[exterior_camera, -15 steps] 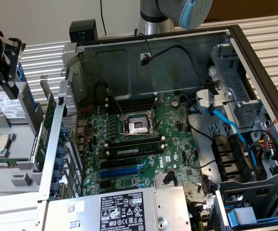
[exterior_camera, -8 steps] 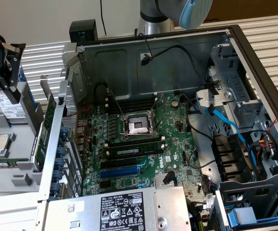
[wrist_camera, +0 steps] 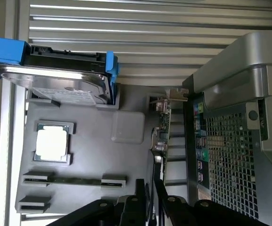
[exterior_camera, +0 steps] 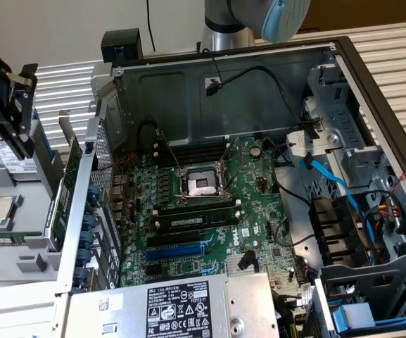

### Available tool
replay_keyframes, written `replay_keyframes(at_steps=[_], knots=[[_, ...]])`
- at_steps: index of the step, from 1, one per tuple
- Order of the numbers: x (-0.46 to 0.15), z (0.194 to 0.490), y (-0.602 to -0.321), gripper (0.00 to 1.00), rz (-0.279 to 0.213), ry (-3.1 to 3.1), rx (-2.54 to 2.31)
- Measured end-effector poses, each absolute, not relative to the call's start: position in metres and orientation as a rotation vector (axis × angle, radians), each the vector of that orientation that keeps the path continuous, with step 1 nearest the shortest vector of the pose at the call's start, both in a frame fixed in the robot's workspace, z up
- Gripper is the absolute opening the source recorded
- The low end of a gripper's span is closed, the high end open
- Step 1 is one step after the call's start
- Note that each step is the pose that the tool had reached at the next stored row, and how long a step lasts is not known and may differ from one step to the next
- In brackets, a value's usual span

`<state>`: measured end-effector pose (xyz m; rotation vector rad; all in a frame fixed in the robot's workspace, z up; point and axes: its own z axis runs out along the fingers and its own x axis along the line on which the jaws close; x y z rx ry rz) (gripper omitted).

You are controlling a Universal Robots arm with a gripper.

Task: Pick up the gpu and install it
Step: 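Pick up the gpu and move the gpu toward the slot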

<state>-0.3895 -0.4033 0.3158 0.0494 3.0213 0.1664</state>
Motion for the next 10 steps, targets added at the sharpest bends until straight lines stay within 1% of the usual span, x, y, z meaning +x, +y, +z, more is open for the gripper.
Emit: replay_keyframes(at_steps=[2,3,5,6,7,10], knots=[[-0.3895,0.3136,-0.4033,0.31,0.165,3.021,0.049],[-0.3895,0.3123,-0.4033,0.31,0.165,3.021,0.049],[-0.3895,0.3101,-0.4033,0.42,0.165,3.021,0.049],[-0.3895,0.3088,-0.4033,0.42,0.165,3.020,0.049],[-0.3896,0.3078,-0.4032,0.49,0.165,3.016,0.050],[-0.3896,0.3056,-0.4033,0.49,0.164,2.999,0.059]])
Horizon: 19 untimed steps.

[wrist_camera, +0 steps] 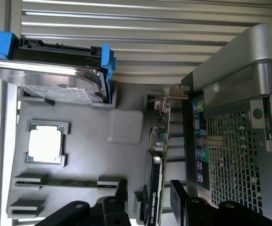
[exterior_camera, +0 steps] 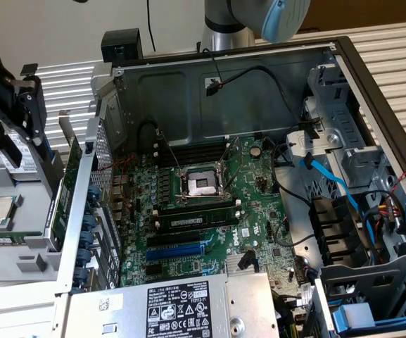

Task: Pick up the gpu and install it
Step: 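Pick up the gpu and move the gpu toward the slot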

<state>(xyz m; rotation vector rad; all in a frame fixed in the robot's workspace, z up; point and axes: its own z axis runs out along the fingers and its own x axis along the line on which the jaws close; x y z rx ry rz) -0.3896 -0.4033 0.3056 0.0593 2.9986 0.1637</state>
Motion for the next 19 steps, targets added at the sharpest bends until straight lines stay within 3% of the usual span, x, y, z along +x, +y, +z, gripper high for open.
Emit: replay_keyframes(at_steps=[19], knots=[[-0.390,0.291,-0.412,0.49,0.141,2.947,0.163]])
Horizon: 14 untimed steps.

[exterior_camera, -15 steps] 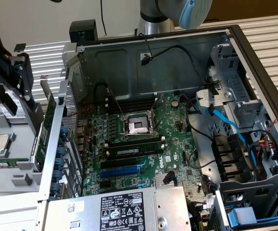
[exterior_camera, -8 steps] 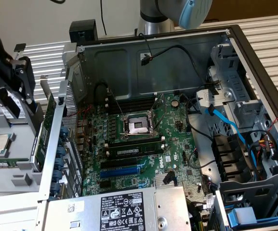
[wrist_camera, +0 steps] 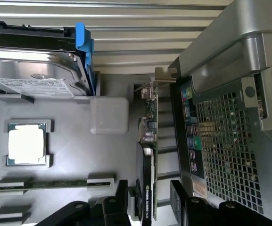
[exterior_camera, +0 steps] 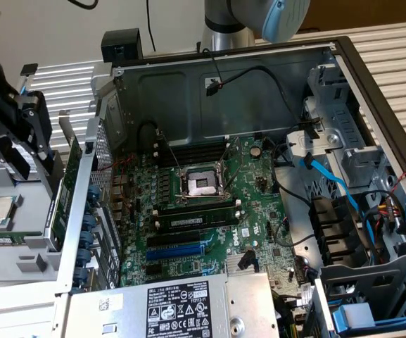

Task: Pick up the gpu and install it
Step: 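Pick up the gpu and move the gpu toward the slot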

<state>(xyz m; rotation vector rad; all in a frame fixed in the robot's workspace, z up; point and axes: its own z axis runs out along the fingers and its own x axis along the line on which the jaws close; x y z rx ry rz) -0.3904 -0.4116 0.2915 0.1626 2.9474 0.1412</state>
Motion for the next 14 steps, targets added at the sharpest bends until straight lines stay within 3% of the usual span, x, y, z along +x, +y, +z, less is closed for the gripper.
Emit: replay_keyframes(at_steps=[14], knots=[[-0.389,0.272,-0.415,0.49,0.141,2.926,0.243]])
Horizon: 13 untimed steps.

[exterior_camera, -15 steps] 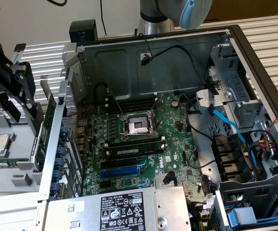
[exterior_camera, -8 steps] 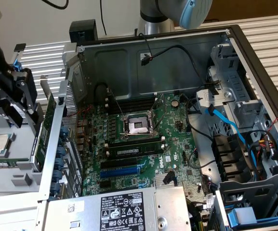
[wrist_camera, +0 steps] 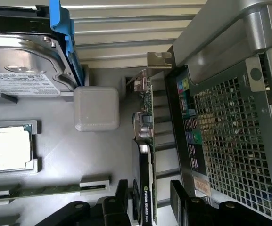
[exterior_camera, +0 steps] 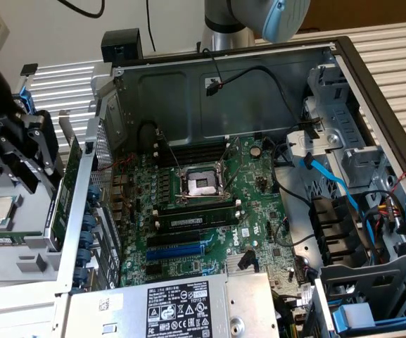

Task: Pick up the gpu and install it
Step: 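Pick up the gpu and move the gpu toward the slot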

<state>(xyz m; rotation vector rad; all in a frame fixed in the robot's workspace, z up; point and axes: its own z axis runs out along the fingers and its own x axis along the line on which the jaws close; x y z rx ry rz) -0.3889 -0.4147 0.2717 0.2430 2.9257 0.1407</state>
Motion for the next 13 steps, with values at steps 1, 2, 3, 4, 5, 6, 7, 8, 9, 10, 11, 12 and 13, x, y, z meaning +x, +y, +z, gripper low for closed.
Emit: replay_keyframes(at_steps=[1,2,3,4,5,6,7,8,9,10,11,12,13], knots=[[-0.389,0.270,-0.415,0.49,0.140,2.925,0.248],[-0.389,0.268,-0.415,0.49,0.140,2.924,0.253],[-0.388,0.267,-0.415,0.51,0.140,2.923,0.257],[-0.387,0.265,-0.415,0.51,0.141,2.923,0.261],[-0.387,0.264,-0.415,0.57,0.141,2.922,0.266],[-0.386,0.262,-0.415,0.57,0.142,2.921,0.270],[-0.386,0.260,-0.415,0.57,0.143,2.921,0.274],[-0.386,0.258,-0.415,0.57,0.144,2.920,0.279],[-0.386,0.256,-0.415,0.57,0.145,2.920,0.282],[-0.386,0.255,-0.415,0.57,0.146,2.920,0.285],[-0.386,0.253,-0.415,0.57,0.147,2.919,0.287],[-0.385,0.251,-0.415,0.57,0.150,2.919,0.288],[-0.386,0.249,-0.415,0.57,0.152,2.919,0.289]])
